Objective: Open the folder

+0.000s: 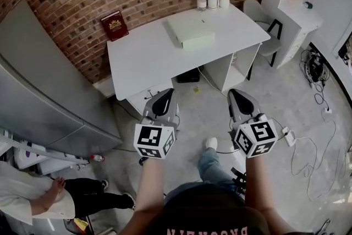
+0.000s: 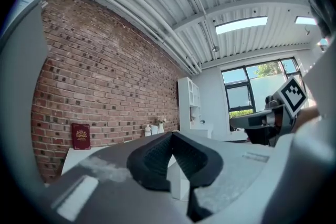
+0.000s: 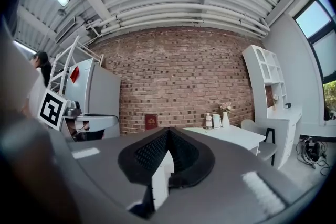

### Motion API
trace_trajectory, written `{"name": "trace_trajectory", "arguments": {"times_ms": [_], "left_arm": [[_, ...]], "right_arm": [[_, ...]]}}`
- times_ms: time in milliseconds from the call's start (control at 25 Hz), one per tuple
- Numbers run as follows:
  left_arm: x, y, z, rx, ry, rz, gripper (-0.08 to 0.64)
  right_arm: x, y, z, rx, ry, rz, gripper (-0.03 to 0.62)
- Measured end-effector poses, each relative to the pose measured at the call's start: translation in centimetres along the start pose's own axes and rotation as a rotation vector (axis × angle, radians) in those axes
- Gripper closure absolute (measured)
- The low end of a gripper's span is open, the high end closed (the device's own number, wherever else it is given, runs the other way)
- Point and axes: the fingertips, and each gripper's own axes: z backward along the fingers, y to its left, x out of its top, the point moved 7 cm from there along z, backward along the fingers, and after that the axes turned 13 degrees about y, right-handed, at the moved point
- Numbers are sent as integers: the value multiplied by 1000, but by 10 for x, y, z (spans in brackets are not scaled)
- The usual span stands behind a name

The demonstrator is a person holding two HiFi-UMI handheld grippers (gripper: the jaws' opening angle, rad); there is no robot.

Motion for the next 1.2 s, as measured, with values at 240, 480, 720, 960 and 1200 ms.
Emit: {"name": "trace_trajectory", "arguments": {"times_ms": [240, 480, 720, 960, 1200], "left_arm": [[19, 17, -70, -8, 14, 8, 563], [37, 37, -148, -24, 1, 46, 563], [51, 57, -225, -10, 12, 74, 563], [54, 66, -290, 26, 59, 38, 563], [52, 67, -320, 14, 75, 44, 561]], "right_arm": [[21, -49, -53, 12, 16, 5, 595], [45, -108, -115, 18, 16, 2, 595], [65, -162, -176, 34, 31, 21, 595], [75, -207, -221, 41, 51, 41, 595], [75, -232, -244, 38, 74, 32, 595]]}}
